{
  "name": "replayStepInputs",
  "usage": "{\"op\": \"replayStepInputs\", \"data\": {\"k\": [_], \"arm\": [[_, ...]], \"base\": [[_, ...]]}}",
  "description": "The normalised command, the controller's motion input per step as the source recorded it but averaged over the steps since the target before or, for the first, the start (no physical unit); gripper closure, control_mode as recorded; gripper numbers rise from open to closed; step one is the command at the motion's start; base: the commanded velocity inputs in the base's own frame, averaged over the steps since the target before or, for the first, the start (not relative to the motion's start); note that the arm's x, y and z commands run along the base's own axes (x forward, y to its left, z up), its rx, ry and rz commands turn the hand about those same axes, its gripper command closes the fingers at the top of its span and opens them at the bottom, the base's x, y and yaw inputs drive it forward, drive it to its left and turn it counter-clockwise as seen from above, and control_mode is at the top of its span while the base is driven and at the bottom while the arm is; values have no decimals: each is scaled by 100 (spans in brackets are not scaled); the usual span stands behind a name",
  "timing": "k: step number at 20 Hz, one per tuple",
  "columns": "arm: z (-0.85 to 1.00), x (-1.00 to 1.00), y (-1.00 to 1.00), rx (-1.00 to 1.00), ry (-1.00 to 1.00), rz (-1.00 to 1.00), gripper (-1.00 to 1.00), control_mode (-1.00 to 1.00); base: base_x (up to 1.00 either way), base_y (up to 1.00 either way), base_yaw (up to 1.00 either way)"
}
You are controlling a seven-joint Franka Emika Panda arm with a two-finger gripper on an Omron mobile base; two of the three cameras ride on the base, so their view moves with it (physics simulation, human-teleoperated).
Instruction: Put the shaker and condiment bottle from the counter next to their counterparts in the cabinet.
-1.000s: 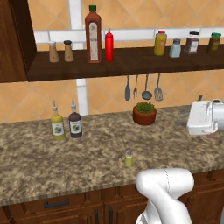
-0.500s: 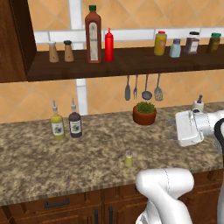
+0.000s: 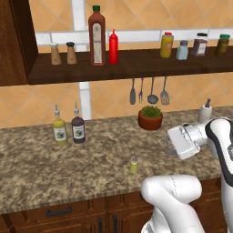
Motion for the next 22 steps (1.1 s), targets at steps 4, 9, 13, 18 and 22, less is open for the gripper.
{"op": "replayStepInputs", "data": {"k": [4, 9, 13, 18, 22], "arm": [[-23, 6, 9, 0, 1, 2, -100, -100], [-49, 8, 20, 0, 2, 0, -100, -100], [-69, 8, 30, 0, 5, 0, -100, -100], [-35, 14, 14, -3, 0, 0, -100, -100], [-5, 36, 1, 0, 0, 0, -100, -100]], "base": [[0, 0, 0], [0, 0, 0], [0, 0, 0], [0, 0, 0], [0, 0, 0]]}}
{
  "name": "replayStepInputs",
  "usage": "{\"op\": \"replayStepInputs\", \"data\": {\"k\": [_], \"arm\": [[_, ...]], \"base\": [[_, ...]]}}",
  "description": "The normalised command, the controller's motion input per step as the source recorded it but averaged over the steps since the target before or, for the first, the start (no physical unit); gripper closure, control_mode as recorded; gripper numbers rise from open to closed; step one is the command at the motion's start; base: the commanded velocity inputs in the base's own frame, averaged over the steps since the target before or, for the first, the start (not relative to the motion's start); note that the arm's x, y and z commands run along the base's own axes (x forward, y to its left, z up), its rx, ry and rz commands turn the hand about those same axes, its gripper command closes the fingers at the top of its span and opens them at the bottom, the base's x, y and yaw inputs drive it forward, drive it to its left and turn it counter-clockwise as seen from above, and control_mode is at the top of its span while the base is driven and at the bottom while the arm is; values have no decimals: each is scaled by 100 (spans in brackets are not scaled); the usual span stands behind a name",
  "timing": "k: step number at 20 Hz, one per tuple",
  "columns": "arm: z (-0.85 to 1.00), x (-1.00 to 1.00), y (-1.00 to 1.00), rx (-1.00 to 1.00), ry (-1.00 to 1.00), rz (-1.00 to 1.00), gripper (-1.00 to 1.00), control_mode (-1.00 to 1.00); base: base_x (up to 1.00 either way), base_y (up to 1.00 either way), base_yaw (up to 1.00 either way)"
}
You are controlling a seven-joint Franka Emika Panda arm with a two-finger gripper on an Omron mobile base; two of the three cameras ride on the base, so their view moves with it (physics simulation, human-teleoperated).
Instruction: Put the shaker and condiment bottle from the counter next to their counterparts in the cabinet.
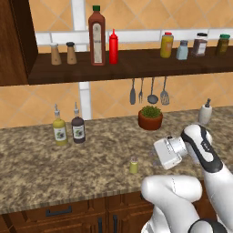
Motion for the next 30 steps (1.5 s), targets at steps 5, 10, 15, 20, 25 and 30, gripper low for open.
{"op": "replayStepInputs", "data": {"k": [5, 10, 15, 20, 25, 30], "arm": [[-18, 21, 2, 0, -1, 1, -100, -100], [-44, 2, 13, -3, 0, 3, -100, -100], [-33, 6, 20, -1, 0, 0, -100, -100], [-34, 0, 24, 0, 0, 0, -100, -100], [-29, 0, 19, 0, 0, 0, -100, -100], [-15, 0, 10, 0, 0, 0, -100, -100]], "base": [[0, 0, 0], [0, 0, 0], [0, 0, 0], [0, 0, 0], [0, 0, 0], [0, 0, 0]]}}
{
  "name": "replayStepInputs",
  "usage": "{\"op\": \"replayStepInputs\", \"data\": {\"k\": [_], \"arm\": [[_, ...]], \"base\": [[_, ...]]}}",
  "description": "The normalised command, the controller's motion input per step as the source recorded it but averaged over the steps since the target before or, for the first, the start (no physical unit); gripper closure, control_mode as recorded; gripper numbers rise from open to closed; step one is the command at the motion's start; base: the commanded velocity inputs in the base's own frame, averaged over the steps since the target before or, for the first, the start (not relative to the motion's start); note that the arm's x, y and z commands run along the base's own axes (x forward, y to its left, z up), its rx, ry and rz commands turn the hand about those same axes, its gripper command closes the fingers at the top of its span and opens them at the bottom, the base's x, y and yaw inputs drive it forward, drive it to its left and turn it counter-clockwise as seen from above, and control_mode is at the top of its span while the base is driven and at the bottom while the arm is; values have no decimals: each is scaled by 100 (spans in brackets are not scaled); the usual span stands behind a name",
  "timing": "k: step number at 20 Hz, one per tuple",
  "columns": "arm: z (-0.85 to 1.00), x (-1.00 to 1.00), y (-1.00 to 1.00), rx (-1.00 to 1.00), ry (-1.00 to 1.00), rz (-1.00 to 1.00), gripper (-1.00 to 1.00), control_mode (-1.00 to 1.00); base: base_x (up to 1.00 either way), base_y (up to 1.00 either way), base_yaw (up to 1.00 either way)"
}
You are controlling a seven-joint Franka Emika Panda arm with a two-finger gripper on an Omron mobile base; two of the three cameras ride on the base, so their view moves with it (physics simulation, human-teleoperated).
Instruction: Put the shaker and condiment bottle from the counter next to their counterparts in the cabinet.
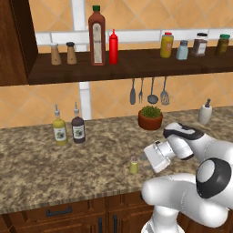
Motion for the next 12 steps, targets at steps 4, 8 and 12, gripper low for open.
{"op": "replayStepInputs", "data": {"k": [4, 8, 12], "arm": [[-13, 2, 10, 0, 0, 0, -100, -100], [-11, 4, 12, 0, 0, 0, -100, -100], [-3, 4, 6, 0, 0, 0, -100, -100]], "base": [[0, 0, 0], [0, 0, 0], [0, 0, 0]]}}
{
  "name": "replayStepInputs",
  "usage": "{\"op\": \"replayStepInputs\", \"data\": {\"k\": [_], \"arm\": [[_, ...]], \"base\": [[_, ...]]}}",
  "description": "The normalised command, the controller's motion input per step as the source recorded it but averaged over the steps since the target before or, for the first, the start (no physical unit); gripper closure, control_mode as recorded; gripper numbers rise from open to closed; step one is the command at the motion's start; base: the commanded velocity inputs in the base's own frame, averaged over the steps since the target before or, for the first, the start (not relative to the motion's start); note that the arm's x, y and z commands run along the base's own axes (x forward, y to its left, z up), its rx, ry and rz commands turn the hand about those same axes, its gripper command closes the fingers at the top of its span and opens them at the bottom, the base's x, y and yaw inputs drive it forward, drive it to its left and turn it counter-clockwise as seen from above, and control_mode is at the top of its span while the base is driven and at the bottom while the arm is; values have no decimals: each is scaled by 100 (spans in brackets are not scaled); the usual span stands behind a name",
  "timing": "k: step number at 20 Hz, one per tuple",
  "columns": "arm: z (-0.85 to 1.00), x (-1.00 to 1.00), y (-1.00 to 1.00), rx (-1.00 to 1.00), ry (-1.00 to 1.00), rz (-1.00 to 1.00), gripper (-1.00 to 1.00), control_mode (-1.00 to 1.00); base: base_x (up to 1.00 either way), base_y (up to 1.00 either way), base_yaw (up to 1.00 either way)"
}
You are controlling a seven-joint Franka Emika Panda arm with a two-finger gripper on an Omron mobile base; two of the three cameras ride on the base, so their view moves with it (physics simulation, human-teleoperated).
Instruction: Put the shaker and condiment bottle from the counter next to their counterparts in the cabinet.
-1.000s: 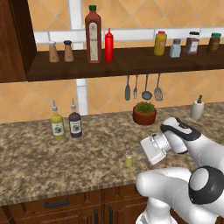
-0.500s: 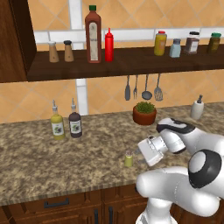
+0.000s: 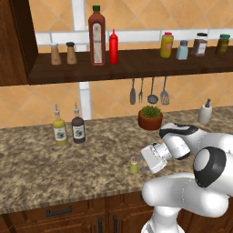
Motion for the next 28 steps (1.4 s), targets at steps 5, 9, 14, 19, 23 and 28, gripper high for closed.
{"op": "replayStepInputs", "data": {"k": [5, 9, 14, 19, 23, 28], "arm": [[-3, 7, 6, 0, 0, 0, -100, -100], [-7, 7, 9, 0, 0, 0, -100, -100], [-12, 8, 14, 0, 0, 0, -100, -100], [-12, 9, 16, 0, 0, 0, -100, -100], [-1, 6, 14, 0, 2, 0, 100, -100], [36, 0, -1, 0, 0, -12, 100, -100]], "base": [[0, 0, 0], [0, 0, 0], [0, 0, 0], [0, 0, 0], [0, 0, 0], [0, 0, 0]]}}
